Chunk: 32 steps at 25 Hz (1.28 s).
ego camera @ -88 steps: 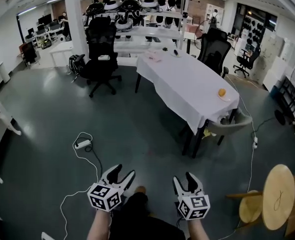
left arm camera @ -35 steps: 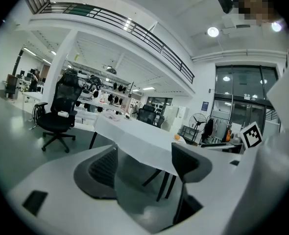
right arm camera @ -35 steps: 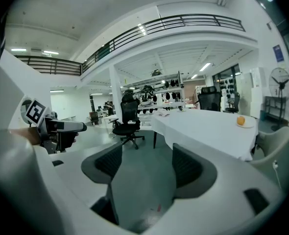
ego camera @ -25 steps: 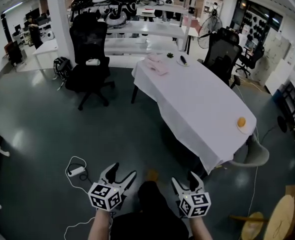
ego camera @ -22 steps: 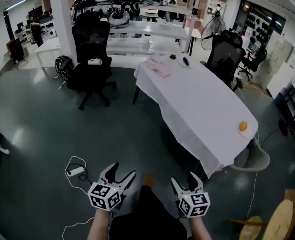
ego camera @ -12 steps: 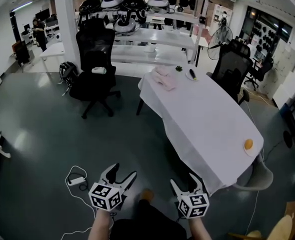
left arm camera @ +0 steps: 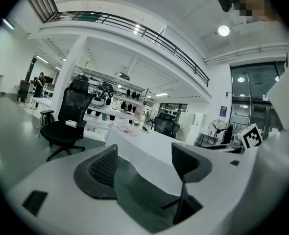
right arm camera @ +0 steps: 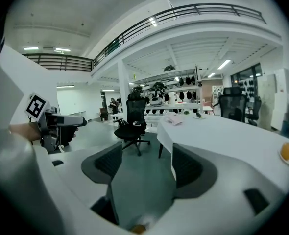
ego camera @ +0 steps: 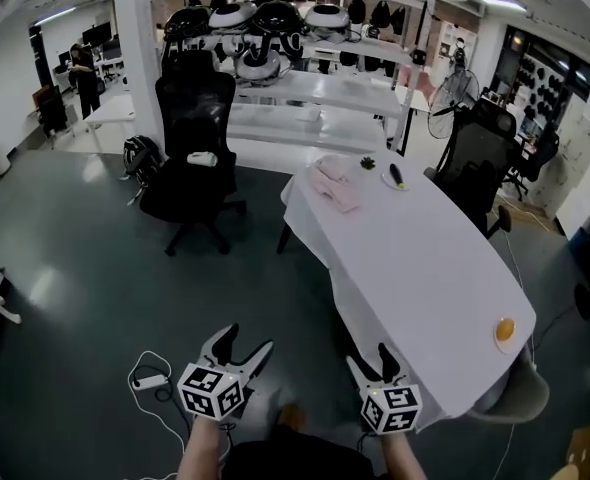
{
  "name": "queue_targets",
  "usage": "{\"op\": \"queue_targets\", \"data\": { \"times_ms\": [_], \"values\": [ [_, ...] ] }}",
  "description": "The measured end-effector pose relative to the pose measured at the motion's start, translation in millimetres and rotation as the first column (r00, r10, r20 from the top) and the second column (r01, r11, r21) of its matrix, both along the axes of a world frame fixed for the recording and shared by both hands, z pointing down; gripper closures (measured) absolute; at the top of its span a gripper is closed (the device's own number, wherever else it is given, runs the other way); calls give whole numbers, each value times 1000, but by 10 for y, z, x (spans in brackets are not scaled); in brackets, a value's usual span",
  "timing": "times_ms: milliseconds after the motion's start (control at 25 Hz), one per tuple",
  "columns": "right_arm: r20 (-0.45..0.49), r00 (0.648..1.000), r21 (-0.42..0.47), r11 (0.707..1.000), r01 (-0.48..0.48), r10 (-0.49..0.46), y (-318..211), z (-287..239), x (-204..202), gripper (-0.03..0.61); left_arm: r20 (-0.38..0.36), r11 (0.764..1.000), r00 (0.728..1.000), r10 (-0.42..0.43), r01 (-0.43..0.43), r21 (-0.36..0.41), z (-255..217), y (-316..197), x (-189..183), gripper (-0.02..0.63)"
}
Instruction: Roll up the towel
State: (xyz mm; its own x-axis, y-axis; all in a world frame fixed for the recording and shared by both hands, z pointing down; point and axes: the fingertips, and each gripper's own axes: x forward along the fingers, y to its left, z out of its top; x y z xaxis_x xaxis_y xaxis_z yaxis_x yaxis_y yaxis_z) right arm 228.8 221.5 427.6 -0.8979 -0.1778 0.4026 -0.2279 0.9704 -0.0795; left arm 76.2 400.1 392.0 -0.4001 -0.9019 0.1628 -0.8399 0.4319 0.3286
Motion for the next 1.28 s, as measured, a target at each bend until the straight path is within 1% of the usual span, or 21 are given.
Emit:
{"op": "queue_targets", "data": {
  "times_ms": [400, 560, 800, 960, 1160, 1280],
  "values": [
    [15, 1000, -11, 1000, -8, 9, -445, 29, -473, 261, 7, 1000, 1000, -17, 17, -17, 18, -332, -502, 253],
    [22, 999, -11, 1000, -25, 25, -577, 68, -590, 261, 16, 1000, 1000, -14, 14, -5, 33, -471, -655, 253],
    [8, 1000, -33, 999, -25, 25, -567, 155, -698, 261, 3, 1000, 1000, -12, 12, -6, 117, -513, -753, 253],
    [-37, 999, -46, 999, 12, -13, -423, 316, -727, 261, -20, 999, 999, -34, 34, -29, 249, -362, -717, 253],
    [-54, 998, -64, 997, 35, -39, -337, 422, -779, 261, -48, 996, 996, -70, 67, -53, 401, -216, -750, 253],
    [-62, 997, -69, 997, 40, -44, -344, 463, -829, 261, -55, 996, 996, -72, 69, -57, 438, -237, -806, 253]
  ]
}}
